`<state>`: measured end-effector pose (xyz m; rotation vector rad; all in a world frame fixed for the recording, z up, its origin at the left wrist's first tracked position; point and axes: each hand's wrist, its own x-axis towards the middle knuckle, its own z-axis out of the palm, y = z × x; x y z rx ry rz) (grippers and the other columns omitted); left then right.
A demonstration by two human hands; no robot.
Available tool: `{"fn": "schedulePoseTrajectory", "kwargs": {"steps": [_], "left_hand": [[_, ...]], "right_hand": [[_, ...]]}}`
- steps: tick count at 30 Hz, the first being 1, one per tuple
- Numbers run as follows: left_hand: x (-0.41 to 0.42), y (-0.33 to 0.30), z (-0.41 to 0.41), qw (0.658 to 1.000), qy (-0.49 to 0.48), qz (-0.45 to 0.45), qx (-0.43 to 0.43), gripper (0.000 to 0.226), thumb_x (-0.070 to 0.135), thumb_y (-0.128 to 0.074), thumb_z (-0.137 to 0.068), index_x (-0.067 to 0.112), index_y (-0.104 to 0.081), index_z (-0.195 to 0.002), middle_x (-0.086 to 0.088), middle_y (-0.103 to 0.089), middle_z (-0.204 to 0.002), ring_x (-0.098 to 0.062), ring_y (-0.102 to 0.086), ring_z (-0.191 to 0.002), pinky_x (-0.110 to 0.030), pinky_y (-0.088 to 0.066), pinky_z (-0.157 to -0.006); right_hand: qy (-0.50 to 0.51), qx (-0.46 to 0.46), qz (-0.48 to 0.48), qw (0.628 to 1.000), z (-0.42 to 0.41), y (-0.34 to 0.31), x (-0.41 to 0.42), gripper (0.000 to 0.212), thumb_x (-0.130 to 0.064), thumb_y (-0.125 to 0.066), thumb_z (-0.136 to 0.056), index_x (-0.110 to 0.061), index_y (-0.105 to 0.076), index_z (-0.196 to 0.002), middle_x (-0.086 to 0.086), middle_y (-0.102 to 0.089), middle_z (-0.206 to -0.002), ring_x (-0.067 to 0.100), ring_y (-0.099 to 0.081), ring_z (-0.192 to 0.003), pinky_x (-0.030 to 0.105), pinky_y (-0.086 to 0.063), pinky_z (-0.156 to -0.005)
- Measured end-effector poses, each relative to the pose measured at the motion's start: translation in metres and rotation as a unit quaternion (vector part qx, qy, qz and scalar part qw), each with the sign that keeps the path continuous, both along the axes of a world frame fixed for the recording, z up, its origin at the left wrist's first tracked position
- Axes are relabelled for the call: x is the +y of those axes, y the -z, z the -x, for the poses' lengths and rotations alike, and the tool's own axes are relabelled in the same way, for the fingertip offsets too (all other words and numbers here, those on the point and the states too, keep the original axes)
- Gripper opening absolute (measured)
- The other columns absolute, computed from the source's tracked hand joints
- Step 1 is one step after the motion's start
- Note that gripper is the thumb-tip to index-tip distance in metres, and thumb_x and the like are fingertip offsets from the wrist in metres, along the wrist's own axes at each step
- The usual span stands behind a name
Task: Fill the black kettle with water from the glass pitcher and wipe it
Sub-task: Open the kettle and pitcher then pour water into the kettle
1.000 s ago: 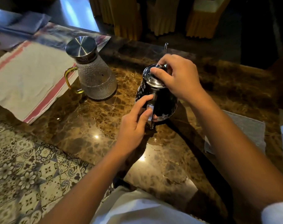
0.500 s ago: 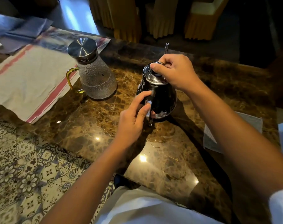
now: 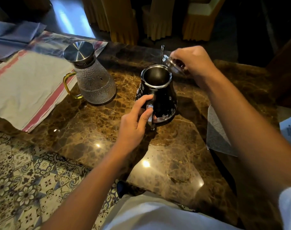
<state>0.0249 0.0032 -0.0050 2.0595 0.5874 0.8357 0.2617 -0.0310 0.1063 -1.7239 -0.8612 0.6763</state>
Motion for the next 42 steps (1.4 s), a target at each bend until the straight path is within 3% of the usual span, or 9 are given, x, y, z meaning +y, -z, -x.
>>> {"fn": "schedulePoseTrajectory", "kwargs": {"steps": [3,8,12,16,21,25,31,36,42], "left_hand": [[0.001,0.000,-0.001,1.000,0.006,0.010,-0.001,0.039,0.025,-0.048,-0.110,0.022,-0.047,-0.149,0.005,-0.077,-0.092,-0.029,-0.070,-0.064,-0.049,-0.057,-0.056],[0.011,-0.001,0.002,0.999,0.001,0.032,0.008,0.038,0.026,-0.047,-0.112,0.029,-0.046,-0.150,-0.006,-0.075,-0.091,-0.034,-0.075,-0.079,-0.061,-0.060,-0.070],[0.013,0.000,0.002,1.000,-0.004,0.022,0.010,0.039,0.026,-0.047,-0.112,0.028,-0.046,-0.150,-0.006,-0.076,-0.095,-0.027,-0.077,-0.083,-0.059,-0.061,-0.074],[0.009,-0.001,0.004,0.999,-0.010,0.037,0.011,0.039,0.025,-0.047,-0.112,0.031,-0.045,-0.150,0.001,-0.076,-0.100,-0.018,-0.077,-0.091,-0.054,-0.063,-0.082],[0.006,-0.002,0.001,0.999,-0.018,0.039,-0.001,0.040,0.020,-0.048,-0.111,0.029,-0.044,-0.150,0.003,-0.076,-0.099,-0.012,-0.076,-0.098,-0.046,-0.063,-0.092],[0.006,-0.001,0.000,0.999,-0.016,0.035,-0.007,0.040,0.020,-0.047,-0.112,0.028,-0.044,-0.150,0.001,-0.075,-0.097,-0.013,-0.075,-0.097,-0.046,-0.062,-0.090],[0.007,0.000,-0.001,1.000,-0.023,0.012,-0.008,0.039,0.019,-0.046,-0.112,0.029,-0.043,-0.149,0.001,-0.075,-0.098,-0.010,-0.075,-0.095,-0.044,-0.064,-0.085],[0.006,0.000,-0.001,1.000,-0.025,0.014,-0.005,0.039,0.022,-0.046,-0.112,0.030,-0.043,-0.149,0.001,-0.075,-0.097,-0.013,-0.076,-0.094,-0.047,-0.063,-0.085],[0.006,-0.001,-0.002,1.000,-0.028,0.012,0.000,0.038,0.021,-0.046,-0.112,0.026,-0.044,-0.150,0.001,-0.075,-0.094,-0.012,-0.075,-0.093,-0.046,-0.063,-0.086]], "right_hand": [[-0.005,-0.024,-0.018,1.000,0.009,0.005,-0.017,0.035,-0.023,-0.063,-0.099,0.011,-0.071,-0.093,0.014,-0.063,-0.081,0.021,-0.058,-0.073,0.027,-0.047,-0.062],[-0.004,-0.011,-0.087,0.996,0.020,0.002,-0.065,0.030,-0.031,-0.059,-0.105,-0.014,-0.065,-0.081,0.011,-0.056,-0.075,0.027,-0.053,-0.070,0.039,-0.044,-0.063],[-0.018,-0.035,-0.096,0.995,0.031,0.009,-0.102,0.027,-0.023,-0.052,-0.109,-0.009,-0.060,-0.088,-0.003,-0.046,-0.061,0.013,-0.041,-0.051,0.027,-0.031,-0.047],[-0.003,-0.089,-0.085,0.992,0.048,0.023,-0.133,0.025,-0.025,-0.060,-0.104,-0.011,-0.065,-0.085,0.002,-0.055,-0.059,0.012,-0.050,-0.049,0.023,-0.040,-0.047],[-0.029,-0.076,-0.013,0.997,0.071,0.052,-0.161,0.025,-0.038,-0.062,-0.096,-0.017,-0.070,-0.085,0.003,-0.061,-0.062,0.010,-0.056,-0.053,0.014,-0.041,-0.053],[-0.046,-0.063,0.041,0.996,0.085,0.082,-0.170,0.030,-0.047,-0.062,-0.099,-0.022,-0.072,-0.085,0.008,-0.065,-0.067,0.019,-0.062,-0.057,0.030,-0.044,-0.054],[-0.057,-0.055,0.124,0.989,0.093,0.102,-0.175,0.022,-0.028,-0.066,-0.100,-0.023,-0.070,-0.079,-0.002,-0.064,-0.060,0.004,-0.057,-0.053,0.016,-0.039,-0.055],[-0.066,-0.055,0.190,0.978,0.100,0.113,-0.174,0.030,-0.032,-0.066,-0.101,-0.017,-0.066,-0.074,0.003,-0.067,-0.061,0.016,-0.063,-0.057,0.032,-0.048,-0.062],[-0.064,-0.081,0.214,0.971,0.107,0.120,-0.169,0.035,-0.036,-0.064,-0.101,-0.022,-0.063,-0.068,-0.002,-0.070,-0.057,0.012,-0.064,-0.056,0.037,-0.052,-0.066]]}}
